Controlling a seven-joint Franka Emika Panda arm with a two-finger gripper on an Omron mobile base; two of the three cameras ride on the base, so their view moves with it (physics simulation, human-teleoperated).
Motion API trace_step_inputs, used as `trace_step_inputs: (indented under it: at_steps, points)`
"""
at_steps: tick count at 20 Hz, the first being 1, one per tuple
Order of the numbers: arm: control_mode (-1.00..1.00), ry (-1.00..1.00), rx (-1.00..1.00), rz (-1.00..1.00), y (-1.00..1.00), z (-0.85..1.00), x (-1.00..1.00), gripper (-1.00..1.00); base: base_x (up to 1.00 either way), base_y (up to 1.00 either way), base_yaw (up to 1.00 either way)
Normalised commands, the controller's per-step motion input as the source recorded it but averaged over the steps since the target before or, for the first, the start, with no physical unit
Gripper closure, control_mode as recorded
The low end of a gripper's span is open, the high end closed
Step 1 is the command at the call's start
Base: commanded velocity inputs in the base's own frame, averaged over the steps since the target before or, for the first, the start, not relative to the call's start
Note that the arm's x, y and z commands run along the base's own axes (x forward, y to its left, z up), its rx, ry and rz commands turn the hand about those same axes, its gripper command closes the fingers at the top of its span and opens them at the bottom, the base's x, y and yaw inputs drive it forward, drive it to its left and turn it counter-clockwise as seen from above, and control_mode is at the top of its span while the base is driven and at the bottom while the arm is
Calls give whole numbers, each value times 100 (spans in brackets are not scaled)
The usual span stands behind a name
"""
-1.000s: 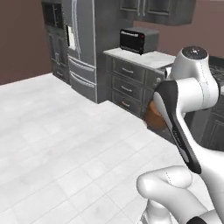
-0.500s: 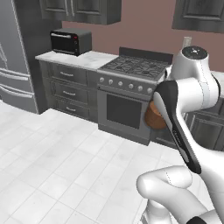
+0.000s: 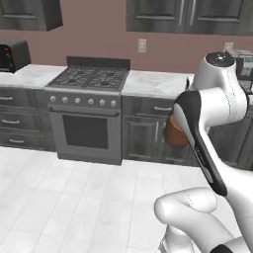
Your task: Pick the jar and candle from the dining table and place them in the open cabinet. Close the cabinet after placing the objects.
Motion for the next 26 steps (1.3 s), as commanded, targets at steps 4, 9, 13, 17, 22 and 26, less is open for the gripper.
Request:
trace_step_inputs:
  at_steps: [4,9,13,17,22,26]
  points:
    - [100,0,0,0,0,0,0,100,1,-64,-38]
    - [100,0,0,0,0,0,0,100,0,-71,-23]
    - [100,0,0,0,0,0,0,100,10,-60,-18]
    - [100,0,0,0,0,0,0,100,38,-44,-15]
    - [100,0,0,0,0,0,0,100,59,-26,-12]
    - [100,0,0,0,0,0,0,100,66,-6,-16]
